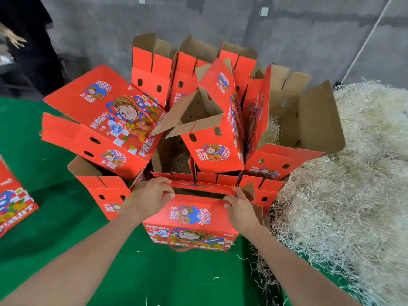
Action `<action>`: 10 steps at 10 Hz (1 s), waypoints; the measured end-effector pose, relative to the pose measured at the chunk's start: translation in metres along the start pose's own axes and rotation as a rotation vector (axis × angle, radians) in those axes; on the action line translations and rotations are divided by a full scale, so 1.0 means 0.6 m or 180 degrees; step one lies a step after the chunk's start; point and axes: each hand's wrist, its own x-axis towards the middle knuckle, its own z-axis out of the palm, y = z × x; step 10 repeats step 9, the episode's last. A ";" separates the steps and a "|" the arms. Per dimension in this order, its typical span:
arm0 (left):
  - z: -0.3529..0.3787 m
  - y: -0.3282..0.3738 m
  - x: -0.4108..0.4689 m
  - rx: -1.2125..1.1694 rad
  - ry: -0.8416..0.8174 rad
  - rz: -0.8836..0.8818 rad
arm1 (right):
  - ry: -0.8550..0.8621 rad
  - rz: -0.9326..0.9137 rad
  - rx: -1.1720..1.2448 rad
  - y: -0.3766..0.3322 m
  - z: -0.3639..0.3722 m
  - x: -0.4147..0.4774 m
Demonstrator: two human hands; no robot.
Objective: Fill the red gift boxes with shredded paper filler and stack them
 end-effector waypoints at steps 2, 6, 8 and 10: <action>0.013 -0.023 -0.022 0.0009 0.1016 -0.0317 | 0.1221 -0.0302 -0.0347 -0.015 0.007 -0.040; 0.039 -0.072 -0.105 -0.1009 -0.0382 -0.0738 | -0.0135 0.0178 -0.1106 -0.040 0.106 -0.121; 0.051 -0.056 -0.096 0.0361 -0.0149 -0.0426 | -0.0380 0.0369 -0.0896 -0.066 0.091 -0.110; 0.036 -0.062 -0.118 -0.0229 0.0646 -0.0158 | 0.0211 0.0365 -0.0250 -0.060 0.099 -0.144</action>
